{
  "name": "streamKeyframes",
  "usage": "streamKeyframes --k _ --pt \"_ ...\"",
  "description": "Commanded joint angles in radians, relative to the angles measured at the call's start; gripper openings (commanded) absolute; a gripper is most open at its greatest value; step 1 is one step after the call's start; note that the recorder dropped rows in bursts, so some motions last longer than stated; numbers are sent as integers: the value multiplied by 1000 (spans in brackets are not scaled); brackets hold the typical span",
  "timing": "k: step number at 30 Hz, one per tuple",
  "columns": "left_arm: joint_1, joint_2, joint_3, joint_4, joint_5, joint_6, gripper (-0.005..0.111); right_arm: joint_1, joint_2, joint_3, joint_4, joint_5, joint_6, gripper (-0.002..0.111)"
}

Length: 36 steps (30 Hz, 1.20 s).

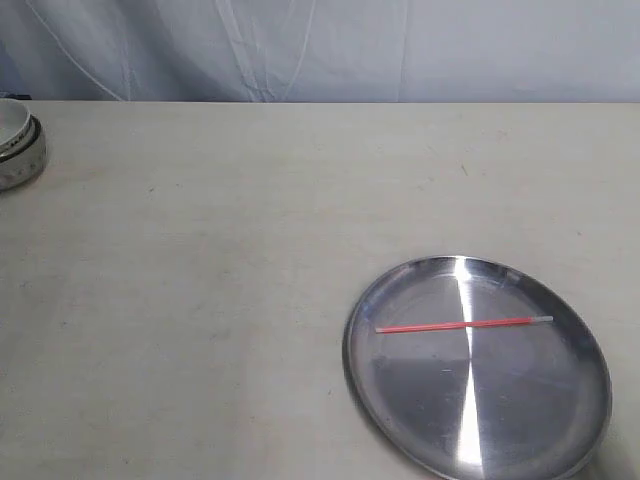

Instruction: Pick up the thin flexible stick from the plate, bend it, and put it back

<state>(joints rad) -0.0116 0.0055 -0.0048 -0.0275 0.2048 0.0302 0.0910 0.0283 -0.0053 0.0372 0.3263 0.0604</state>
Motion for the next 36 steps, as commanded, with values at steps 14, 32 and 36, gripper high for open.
streamKeyframes --k 14,32,36 --pt "-5 -5 5 -8 -11 -1 0 2 -6 5 265 -693 428 -1" --pt "-5 -5 5 -8 -11 -1 0 4 751 -869 -140 607 -75 -1" --pt "-5 -5 5 -8 -11 -1 0 4 1063 -1123 -92 719 -433 -1"
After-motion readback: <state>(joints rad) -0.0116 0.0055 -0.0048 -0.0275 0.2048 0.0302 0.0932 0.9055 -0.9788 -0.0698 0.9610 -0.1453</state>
